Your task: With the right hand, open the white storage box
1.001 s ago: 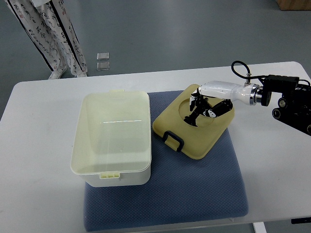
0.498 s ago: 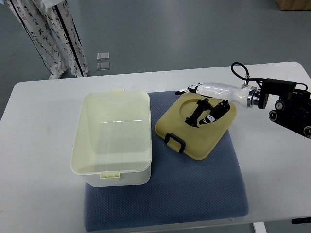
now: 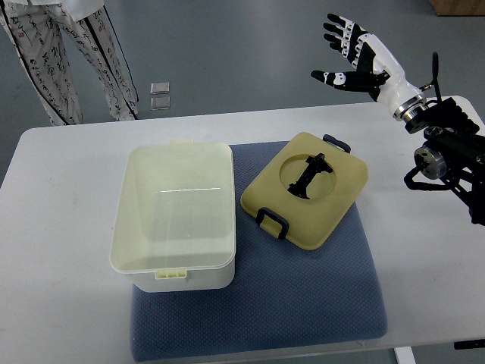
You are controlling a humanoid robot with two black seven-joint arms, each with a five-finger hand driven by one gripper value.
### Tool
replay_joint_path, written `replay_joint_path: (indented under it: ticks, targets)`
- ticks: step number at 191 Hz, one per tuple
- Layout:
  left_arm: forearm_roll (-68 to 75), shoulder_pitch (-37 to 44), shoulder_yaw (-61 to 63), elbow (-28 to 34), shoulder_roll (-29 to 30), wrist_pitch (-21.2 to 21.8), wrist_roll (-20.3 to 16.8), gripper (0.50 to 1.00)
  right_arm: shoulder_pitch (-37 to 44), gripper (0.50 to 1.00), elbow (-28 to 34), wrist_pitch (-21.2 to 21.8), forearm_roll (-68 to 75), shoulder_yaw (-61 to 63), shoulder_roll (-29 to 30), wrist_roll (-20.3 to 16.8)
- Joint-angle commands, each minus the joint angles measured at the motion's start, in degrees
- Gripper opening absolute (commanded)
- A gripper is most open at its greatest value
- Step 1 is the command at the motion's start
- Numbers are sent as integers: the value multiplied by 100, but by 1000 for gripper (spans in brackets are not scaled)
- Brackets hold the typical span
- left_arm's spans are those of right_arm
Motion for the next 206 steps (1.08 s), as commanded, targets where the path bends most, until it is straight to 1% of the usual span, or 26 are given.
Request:
replay_joint_path:
  ticks: [1,2,3,4,5,6,7,8,9,16,18,28,36,50,82,100,115,121,148,196,206]
  targets:
    - [0,-1,0,0,0,0,0,1000,-25,905,-48,23,732,4,11,-229]
    - [0,-1,0,0,0,0,0,1000,-25,905,-48,23,733,4,11,-230]
    - [0,-1,0,-9,0,0,0,1000,-25,905,-56,23,812,4,20,-343]
    - [0,-1,0,-9,0,0,0,1000,-25,905,-57,23,812,4,20,-345]
    - [0,-1,0,-9,0,0,0,1000,-25,905,-57,6,899,4,20,-458]
    - [0,-1,0,-9,0,0,0,1000,-25,905,-57,6,900,4,20,-459]
    - [0,-1,0,0,0,0,0,1000,-34,905,-65,-3,978,4,29,-563]
    - [0,-1,0,0,0,0,0,1000,-34,905,-65,-3,979,4,29,-564]
    - [0,-1,0,0,0,0,0,1000,-43,905,-65,-12,1066,4,29,-660]
    - [0,-1,0,0,0,0,0,1000,-78,905,-74,-29,1331,4,37,-898]
    - [0,-1,0,0,0,0,0,1000,-87,905,-74,-29,1506,4,64,-1038]
    - [0,-1,0,-9,0,0,0,1000,-122,905,-83,-21,1910,4,99,-1214]
    - [0,-1,-9,-9,0,0,0,1000,-157,907,-83,-12,2121,-5,117,-1259]
    - [0,-1,-9,0,0,0,0,1000,-219,926,-74,23,2254,-57,152,-1267]
    - [0,-1,-9,-9,0,0,0,1000,-412,930,-74,50,2262,4,407,-1259]
    - [0,-1,-9,0,0,0,0,1000,-535,930,-74,50,2289,39,530,-1171]
    - [0,-1,-18,-9,0,0,0,1000,-562,930,-74,164,2289,48,617,-1065]
    - [0,-9,-18,-9,0,0,0,1000,-562,930,-74,217,2289,48,618,-1013]
    - [0,-1,-26,-9,0,0,0,1000,-579,930,-92,199,2271,338,635,-828]
    - [0,-1,0,0,0,0,0,1000,-579,930,-259,217,2271,452,574,-819]
    - [0,-1,0,0,0,0,0,1000,-588,930,-276,217,2227,452,582,-766]
